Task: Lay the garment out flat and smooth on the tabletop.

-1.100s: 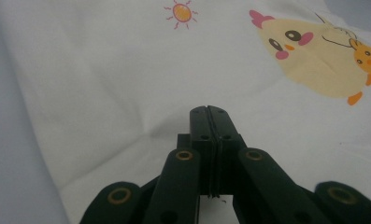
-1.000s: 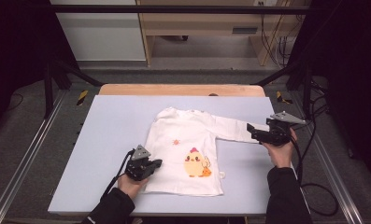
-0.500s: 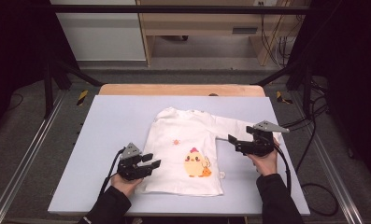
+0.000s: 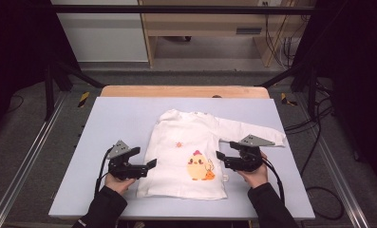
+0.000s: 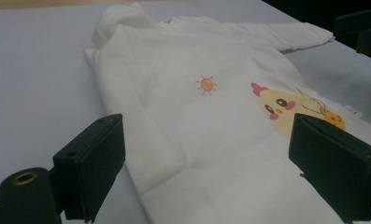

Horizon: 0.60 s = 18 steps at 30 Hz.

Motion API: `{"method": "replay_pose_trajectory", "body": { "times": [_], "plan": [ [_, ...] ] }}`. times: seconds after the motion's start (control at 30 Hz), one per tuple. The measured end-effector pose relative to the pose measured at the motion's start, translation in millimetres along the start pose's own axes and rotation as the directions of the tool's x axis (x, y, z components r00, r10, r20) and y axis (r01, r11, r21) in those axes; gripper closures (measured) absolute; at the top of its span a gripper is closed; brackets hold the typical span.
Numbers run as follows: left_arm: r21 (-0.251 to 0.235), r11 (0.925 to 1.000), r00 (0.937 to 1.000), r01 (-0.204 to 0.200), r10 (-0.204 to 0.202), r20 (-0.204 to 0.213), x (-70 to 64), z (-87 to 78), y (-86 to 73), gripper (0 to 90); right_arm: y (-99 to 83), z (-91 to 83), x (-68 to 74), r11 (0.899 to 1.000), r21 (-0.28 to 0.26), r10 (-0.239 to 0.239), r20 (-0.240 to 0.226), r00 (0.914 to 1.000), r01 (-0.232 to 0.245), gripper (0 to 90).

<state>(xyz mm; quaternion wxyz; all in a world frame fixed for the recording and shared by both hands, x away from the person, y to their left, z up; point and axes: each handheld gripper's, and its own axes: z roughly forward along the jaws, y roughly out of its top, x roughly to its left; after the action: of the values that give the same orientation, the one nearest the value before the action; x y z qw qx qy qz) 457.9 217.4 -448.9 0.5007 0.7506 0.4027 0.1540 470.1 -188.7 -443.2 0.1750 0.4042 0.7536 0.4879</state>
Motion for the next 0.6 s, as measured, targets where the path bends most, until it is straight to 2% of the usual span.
{"method": "replay_pose_trajectory", "body": {
  "times": [0.17,0.3,0.43,0.6],
  "plan": [
    [0.004,1.0000,0.9999,0.007,-0.007,-0.015,4.3,-2.6,2.6,10.7,-6.3,9.7,17.0,0.999,0.032,-0.030,-0.030,0.9991,0.031,46.4],
    [-0.004,1.0000,0.9998,0.007,-0.007,-0.021,7.1,-4.0,4.2,10.7,-11.4,18.0,28.1,0.998,0.055,-0.032,-0.061,0.9976,0.036,57.3],
    [-0.002,1.0000,0.9996,0.005,-0.005,-0.028,10.9,-4.4,7.1,10.7,-13.0,22.3,36.6,0.997,0.070,-0.028,-0.079,0.9965,0.033,65.1],
    [-0.001,1.0000,0.9992,-0.008,0.008,-0.040,15.9,-4.7,13.6,10.7,-16.7,28.4,44.5,0.993,0.105,-0.047,-0.103,0.9935,0.058,76.9]
  ]
}}
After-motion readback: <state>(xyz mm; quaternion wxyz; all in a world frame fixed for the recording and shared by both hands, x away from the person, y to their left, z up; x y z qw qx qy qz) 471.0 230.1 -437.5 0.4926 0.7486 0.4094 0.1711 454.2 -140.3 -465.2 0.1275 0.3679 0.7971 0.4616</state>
